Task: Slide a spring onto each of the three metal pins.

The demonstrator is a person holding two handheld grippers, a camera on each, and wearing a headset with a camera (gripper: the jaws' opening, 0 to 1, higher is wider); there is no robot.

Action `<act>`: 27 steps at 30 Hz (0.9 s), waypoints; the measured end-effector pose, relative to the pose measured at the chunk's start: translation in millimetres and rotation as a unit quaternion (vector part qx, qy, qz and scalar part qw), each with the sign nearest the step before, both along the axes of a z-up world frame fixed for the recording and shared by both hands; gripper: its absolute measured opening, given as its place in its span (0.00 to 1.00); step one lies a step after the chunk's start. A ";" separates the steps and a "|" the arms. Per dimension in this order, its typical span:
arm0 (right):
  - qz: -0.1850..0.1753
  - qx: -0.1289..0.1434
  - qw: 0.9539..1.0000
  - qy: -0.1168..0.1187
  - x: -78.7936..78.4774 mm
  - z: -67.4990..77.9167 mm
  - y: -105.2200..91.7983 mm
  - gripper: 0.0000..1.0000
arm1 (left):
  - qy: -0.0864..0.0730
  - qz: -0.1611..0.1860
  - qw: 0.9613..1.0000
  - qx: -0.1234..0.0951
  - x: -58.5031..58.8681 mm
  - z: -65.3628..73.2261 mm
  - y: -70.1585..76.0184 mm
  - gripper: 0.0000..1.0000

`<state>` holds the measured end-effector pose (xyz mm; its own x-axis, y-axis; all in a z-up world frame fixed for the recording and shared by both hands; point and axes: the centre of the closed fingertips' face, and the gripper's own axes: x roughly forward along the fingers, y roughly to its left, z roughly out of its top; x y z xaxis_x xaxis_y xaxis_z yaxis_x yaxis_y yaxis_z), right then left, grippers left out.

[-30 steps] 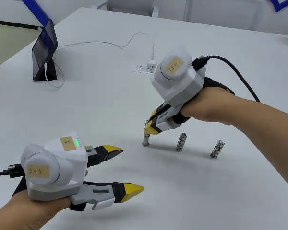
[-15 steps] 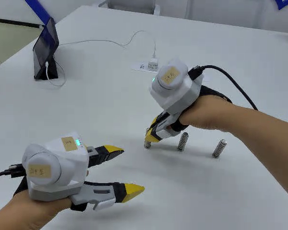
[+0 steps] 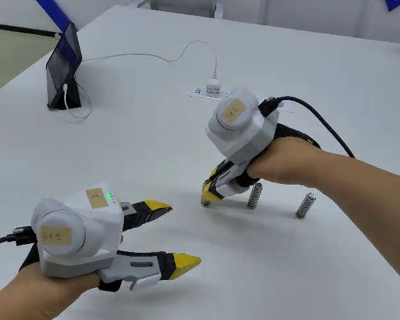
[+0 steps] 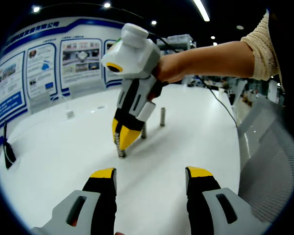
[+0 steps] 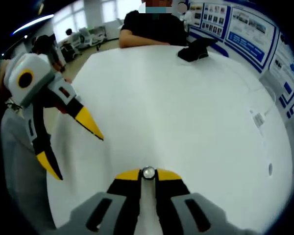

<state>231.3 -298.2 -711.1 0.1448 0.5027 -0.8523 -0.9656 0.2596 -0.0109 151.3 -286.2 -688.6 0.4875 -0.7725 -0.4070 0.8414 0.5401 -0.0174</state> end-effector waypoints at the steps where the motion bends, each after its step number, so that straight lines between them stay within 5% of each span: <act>1: 0.000 0.000 1.000 -0.001 0.0 0.1 0.1 0.13 | -0.001 0.000 1.000 0.000 0.2 0.1 0.2 0.58; 27: -0.021 0.041 0.998 -0.030 -17.5 29.6 -18.7 0.20 | -0.013 0.011 1.000 0.005 6.9 8.5 1.4 0.63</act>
<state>213.9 -316.9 -681.5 0.2174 0.5623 -0.7978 -0.9520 0.3024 -0.0463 158.2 -284.8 -680.1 0.5142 -0.7576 -0.4021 0.8297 0.5582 0.0093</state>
